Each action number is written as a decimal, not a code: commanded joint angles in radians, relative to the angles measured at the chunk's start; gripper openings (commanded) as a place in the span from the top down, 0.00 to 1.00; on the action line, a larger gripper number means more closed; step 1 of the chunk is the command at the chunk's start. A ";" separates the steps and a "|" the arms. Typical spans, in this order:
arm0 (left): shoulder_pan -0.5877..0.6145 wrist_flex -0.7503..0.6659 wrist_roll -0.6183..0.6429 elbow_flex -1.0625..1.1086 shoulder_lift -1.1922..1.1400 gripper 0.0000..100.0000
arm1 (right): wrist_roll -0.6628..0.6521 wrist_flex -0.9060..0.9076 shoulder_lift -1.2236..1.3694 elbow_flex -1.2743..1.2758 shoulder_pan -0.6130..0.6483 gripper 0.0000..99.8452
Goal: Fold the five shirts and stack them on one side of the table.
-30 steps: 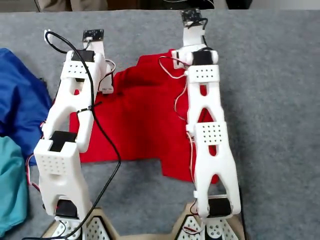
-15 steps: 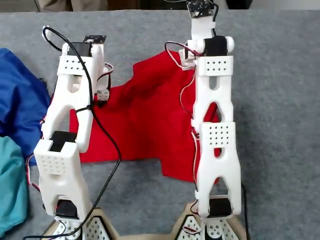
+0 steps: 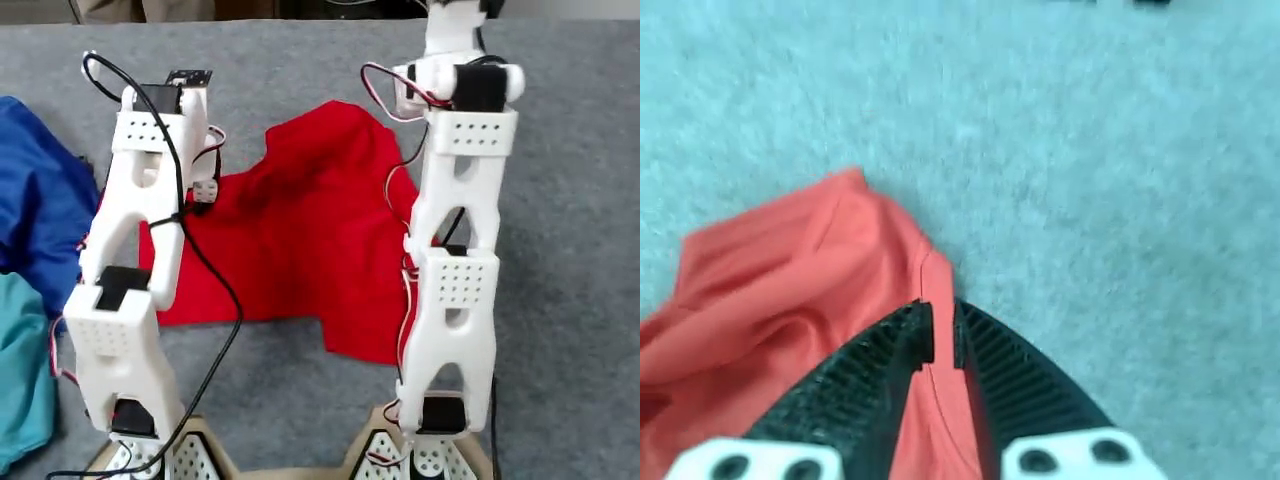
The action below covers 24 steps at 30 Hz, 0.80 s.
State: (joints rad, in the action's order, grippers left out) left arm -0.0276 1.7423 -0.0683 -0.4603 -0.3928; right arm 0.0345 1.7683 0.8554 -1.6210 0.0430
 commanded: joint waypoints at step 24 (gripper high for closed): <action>0.020 0.015 -0.058 0.396 0.363 0.98 | -0.043 -0.611 -0.134 0.693 0.309 0.72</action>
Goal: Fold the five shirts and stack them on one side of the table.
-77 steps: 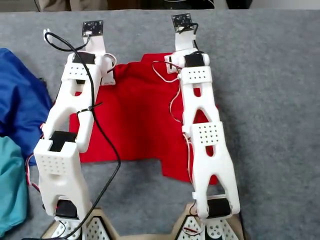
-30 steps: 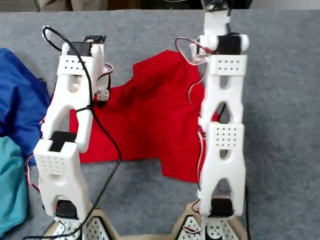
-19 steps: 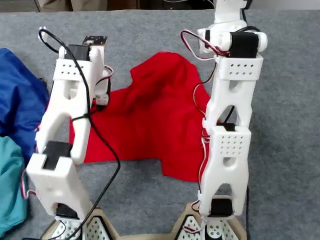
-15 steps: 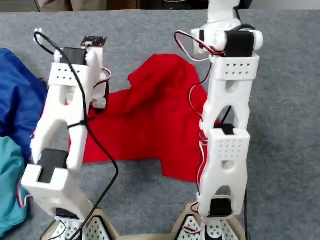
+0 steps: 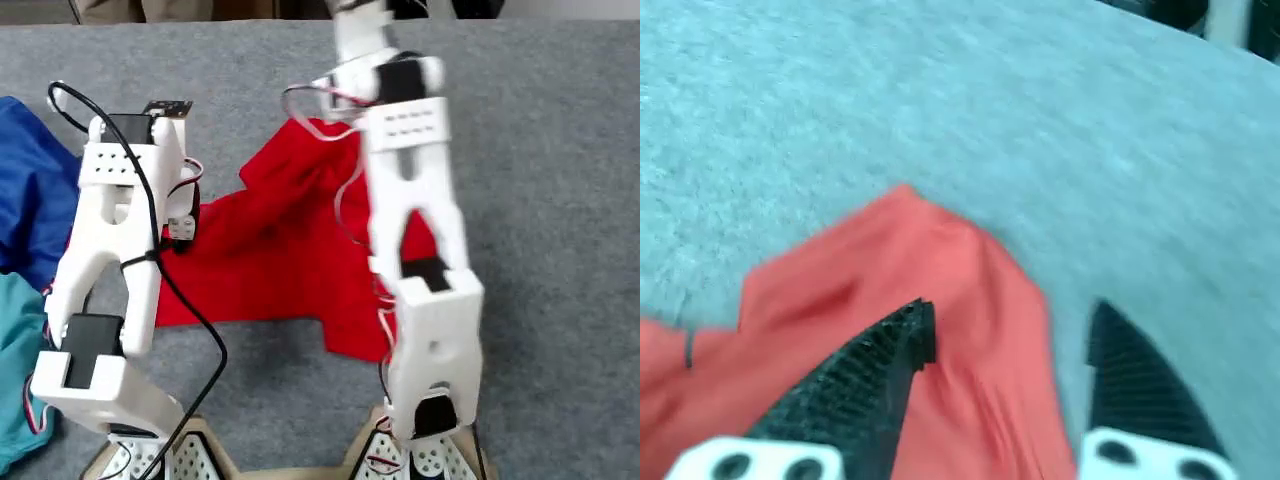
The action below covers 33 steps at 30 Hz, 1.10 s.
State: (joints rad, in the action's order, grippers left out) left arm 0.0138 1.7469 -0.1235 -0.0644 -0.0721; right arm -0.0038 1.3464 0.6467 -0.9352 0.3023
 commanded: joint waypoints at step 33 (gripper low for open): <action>-0.020 0.011 -0.002 0.044 0.041 0.98 | -0.095 -0.462 0.757 -0.510 0.056 0.99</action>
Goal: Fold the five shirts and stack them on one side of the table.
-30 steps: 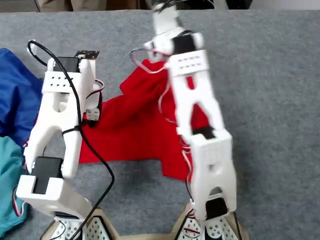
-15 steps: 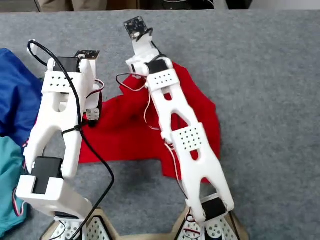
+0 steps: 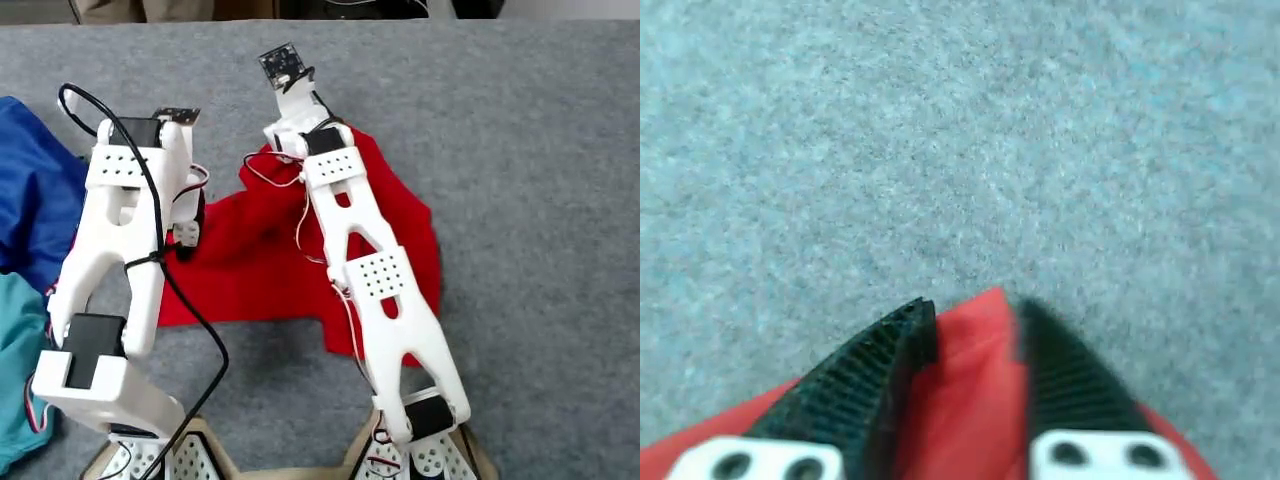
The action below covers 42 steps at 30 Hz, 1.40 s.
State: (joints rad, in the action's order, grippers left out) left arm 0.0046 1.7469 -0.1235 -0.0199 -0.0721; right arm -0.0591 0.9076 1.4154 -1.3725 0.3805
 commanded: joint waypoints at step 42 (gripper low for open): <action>-0.005 0.011 -0.002 0.005 0.042 0.98 | -0.133 -0.239 0.004 0.024 -0.059 1.00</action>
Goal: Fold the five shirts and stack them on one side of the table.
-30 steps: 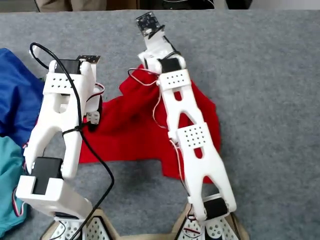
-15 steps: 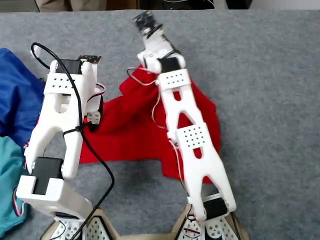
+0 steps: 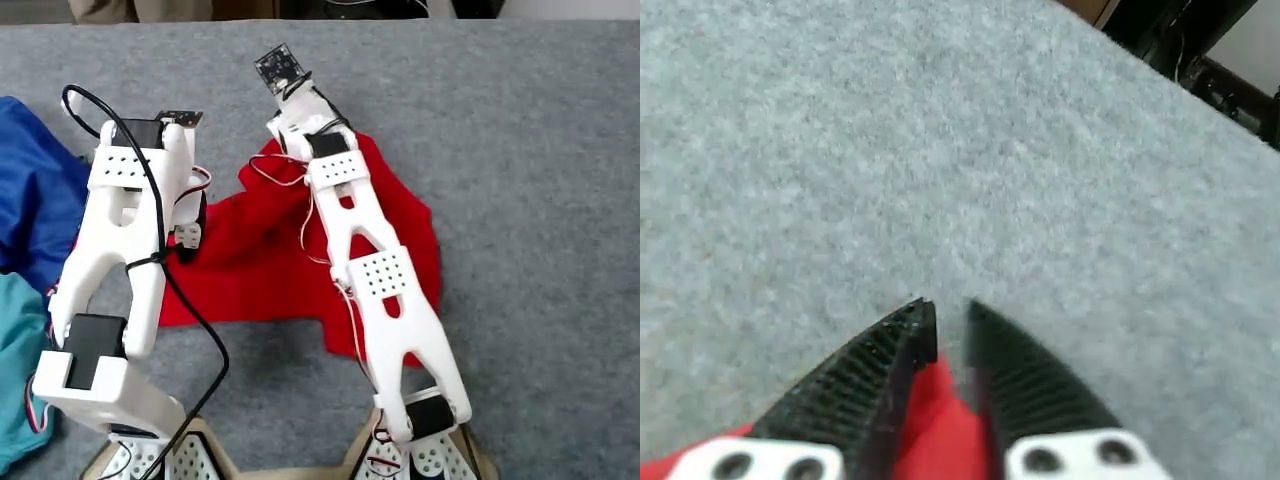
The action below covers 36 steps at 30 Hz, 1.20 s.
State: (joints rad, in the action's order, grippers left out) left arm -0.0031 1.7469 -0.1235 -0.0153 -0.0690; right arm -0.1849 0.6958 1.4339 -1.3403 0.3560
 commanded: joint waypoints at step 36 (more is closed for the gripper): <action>0.002 0.011 -0.009 -0.002 0.039 0.98 | 0.307 0.448 -0.127 -0.140 0.028 0.77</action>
State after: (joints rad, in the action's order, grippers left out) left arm -0.0031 1.7469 -0.1235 -0.0153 -0.0690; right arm 0.1158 1.1439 1.3955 -1.4477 0.3682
